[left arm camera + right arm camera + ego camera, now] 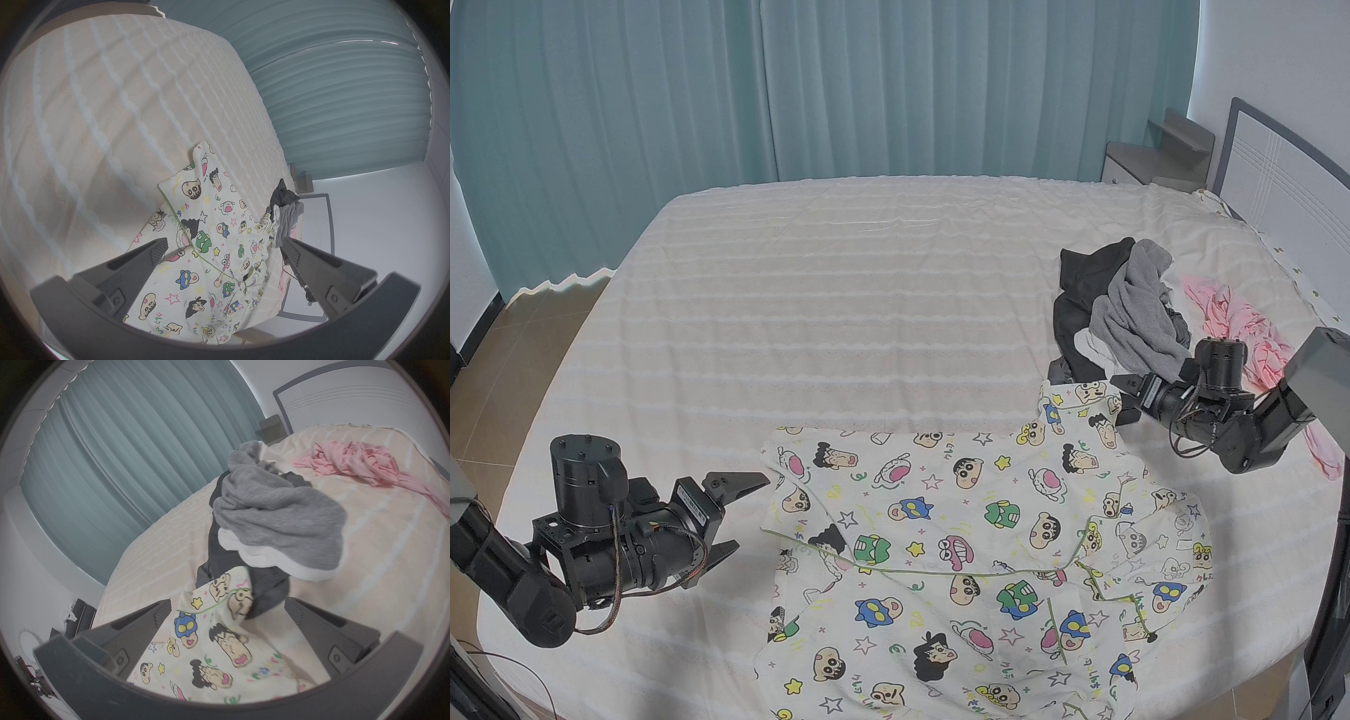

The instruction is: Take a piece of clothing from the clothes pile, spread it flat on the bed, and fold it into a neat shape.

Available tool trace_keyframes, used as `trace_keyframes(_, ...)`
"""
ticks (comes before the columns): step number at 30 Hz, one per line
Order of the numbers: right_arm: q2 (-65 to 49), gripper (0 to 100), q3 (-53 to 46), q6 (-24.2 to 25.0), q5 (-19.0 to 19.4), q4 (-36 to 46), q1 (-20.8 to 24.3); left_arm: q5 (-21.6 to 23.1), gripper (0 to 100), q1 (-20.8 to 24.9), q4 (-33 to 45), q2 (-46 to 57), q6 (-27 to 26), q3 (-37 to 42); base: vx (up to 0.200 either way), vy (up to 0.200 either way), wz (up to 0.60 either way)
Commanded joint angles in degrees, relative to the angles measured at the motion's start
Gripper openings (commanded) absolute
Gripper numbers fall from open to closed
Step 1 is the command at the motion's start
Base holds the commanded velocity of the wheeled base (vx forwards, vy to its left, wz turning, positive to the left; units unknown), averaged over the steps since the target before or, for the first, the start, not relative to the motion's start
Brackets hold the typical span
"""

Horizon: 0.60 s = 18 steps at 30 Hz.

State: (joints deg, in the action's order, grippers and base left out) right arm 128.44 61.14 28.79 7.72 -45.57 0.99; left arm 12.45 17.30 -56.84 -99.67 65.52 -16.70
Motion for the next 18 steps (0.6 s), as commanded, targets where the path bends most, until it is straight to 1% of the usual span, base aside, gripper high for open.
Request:
trace_keyframes(1, 8.7, 100, 7.7, 0.4, -0.3, 1.9, 2.9, -0.1, 100, 0.0, 0.0, -0.5, 0.0, 0.1, 0.0, 0.0, 0.0)
trace_keyframes(5, 12.8, 100, 12.1, 0.4, -1.1, 2.9, 3.9, -0.3, 100, 0.0, 0.0, -1.1, -0.1, 0.1, 0.0, 0.0, 0.0)
trace_keyframes(10, 16.1, 100, 16.0, 0.4, -3.5, 3.6, 4.3, -0.3, 100, 0.0, 0.0, -1.2, -0.2, 0.1, 0.0, 0.0, 0.0)
trace_keyframes(15, 16.2, 100, 16.6, 0.6, -3.8, 2.9, 4.2, -0.3, 100, 0.0, 0.0, -1.3, -0.2, 0.0, 0.0, 0.0, 0.0)
trace_keyframes(18, 15.7, 100, 16.6, 0.6, -5.0, 2.8, 4.3, -0.3, 100, 0.0, 0.0, -1.3, -0.2, 0.0, 0.0, 0.0, 0.0)
